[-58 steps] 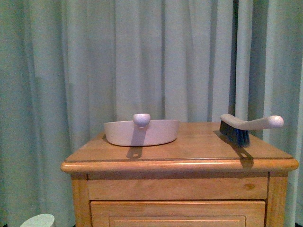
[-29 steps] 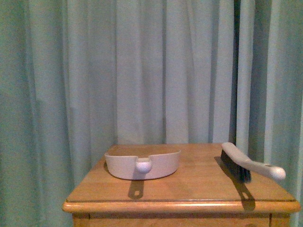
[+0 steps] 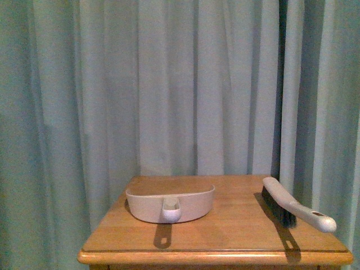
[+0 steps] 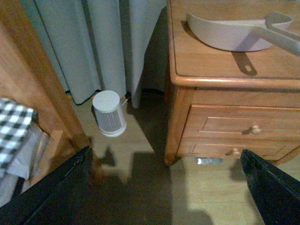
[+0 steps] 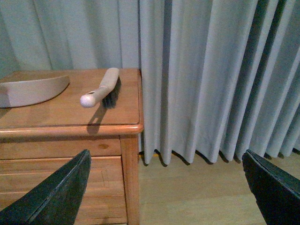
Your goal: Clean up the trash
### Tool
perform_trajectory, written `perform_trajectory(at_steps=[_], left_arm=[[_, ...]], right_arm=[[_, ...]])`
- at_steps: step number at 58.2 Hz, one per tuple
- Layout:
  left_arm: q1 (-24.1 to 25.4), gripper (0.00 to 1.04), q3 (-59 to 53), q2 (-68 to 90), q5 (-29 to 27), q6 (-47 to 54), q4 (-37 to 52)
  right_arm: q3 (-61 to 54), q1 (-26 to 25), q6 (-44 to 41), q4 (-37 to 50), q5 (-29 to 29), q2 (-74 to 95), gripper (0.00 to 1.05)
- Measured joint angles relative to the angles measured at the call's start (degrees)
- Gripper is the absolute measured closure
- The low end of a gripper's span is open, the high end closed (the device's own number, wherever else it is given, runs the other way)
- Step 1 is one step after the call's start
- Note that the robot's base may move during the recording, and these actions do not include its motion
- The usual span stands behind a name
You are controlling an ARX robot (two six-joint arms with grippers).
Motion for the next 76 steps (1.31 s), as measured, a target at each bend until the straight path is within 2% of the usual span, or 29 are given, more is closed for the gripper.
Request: perform_trajectory(at_steps=[13,23,38,56,76], left_arm=[[-14.1,0.08,30.5,26.6,-9.7,1.0,-9.8],[-18.8,0.08,47.3,42.5,-14.2,-4.2,-17.4],[-21.5,0.08,60.7,59.4,-17.5,-10.6,-23.9],[-22.7,0.08,72.1,70.6,-16.5,-14.4,-27.8],[-23.5,0.08,78.3,77.2,-15.3,-16.7,-30.0]], right_arm=[[0.0,0.0,0.0,0.0,0.0,0.0,0.07],[0.0,0.0,0.0,0.0,0.0,0.0,0.07],[0.0,0.0,0.0,0.0,0.0,0.0,0.07],[0.0,0.0,0.0,0.0,0.0,0.0,0.07],[0.0,0.0,0.0,0.0,0.0,0.0,0.07]])
